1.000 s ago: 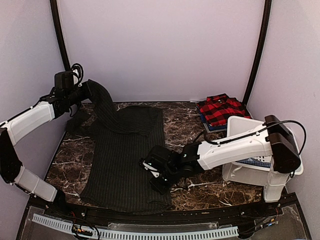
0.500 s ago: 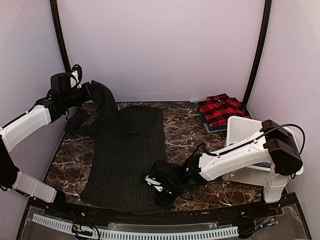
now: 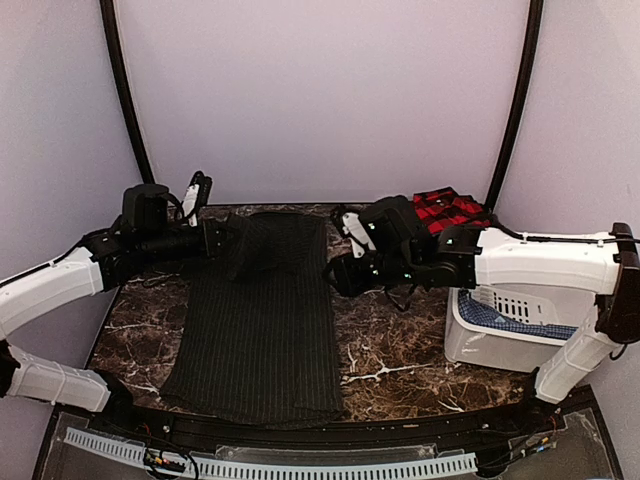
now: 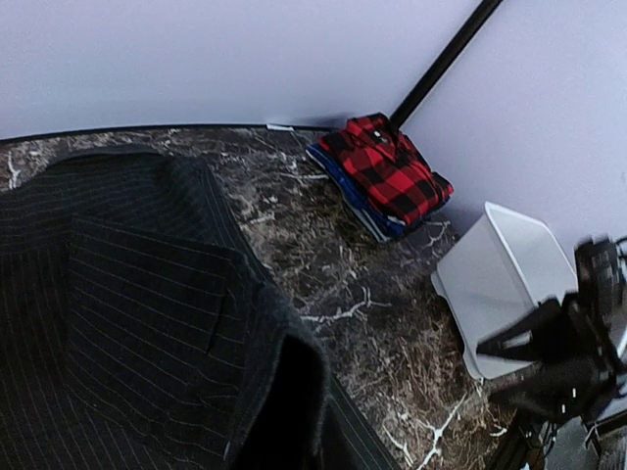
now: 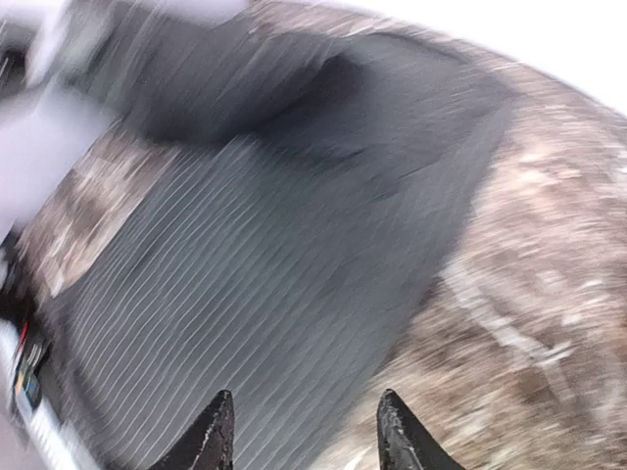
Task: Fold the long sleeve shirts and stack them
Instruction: Smooth out the 1/3-folded shirt at the center of the board, then fold the sleeve of the 1/3-folded shirt.
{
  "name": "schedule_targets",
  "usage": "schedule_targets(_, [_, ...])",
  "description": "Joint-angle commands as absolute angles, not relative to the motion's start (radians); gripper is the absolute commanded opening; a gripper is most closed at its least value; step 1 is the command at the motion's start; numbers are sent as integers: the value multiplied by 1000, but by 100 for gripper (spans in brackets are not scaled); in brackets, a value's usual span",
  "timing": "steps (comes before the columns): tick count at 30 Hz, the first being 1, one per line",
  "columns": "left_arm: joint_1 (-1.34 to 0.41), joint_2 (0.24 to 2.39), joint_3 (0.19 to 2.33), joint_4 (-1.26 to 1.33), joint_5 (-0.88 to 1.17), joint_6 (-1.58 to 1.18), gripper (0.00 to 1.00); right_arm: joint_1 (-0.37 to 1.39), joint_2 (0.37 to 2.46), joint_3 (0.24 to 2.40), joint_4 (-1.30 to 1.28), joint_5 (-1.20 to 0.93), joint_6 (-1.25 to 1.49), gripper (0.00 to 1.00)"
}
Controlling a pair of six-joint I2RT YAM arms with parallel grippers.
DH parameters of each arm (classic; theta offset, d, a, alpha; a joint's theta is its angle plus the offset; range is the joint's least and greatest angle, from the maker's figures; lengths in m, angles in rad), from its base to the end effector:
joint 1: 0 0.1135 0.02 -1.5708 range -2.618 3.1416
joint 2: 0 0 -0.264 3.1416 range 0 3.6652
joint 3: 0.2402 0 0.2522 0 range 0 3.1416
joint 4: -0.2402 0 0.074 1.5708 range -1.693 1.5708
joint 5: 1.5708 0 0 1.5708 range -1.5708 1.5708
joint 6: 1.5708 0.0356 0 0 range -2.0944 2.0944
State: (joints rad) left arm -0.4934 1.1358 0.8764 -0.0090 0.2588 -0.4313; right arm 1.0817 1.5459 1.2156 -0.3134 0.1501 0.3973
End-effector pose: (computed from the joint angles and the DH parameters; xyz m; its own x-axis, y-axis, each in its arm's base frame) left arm 0.2295 -0.1337 0.3193 -0.4944 -0.1930 -0.8475 0.5157 0.7198 -0.4647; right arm 0.1701 0.3082 0.2892 -0.5760 -0.2679 -0.7723 -0.6439 0.7307 0.2267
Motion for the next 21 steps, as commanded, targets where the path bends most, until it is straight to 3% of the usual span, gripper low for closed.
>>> schedule_targets(1, [-570, 1157, 822, -49, 302, -440, 0, 968, 1551, 1209, -227, 235, 389, 47])
schedule_targets(10, [-782, 1315, 794, 36, 254, -501, 0, 891, 1560, 1160, -180, 166, 403, 49])
schedule_targets(21, [-912, 1387, 834, 95, 158, -542, 0, 891, 1506, 1084, -163, 154, 432, 49])
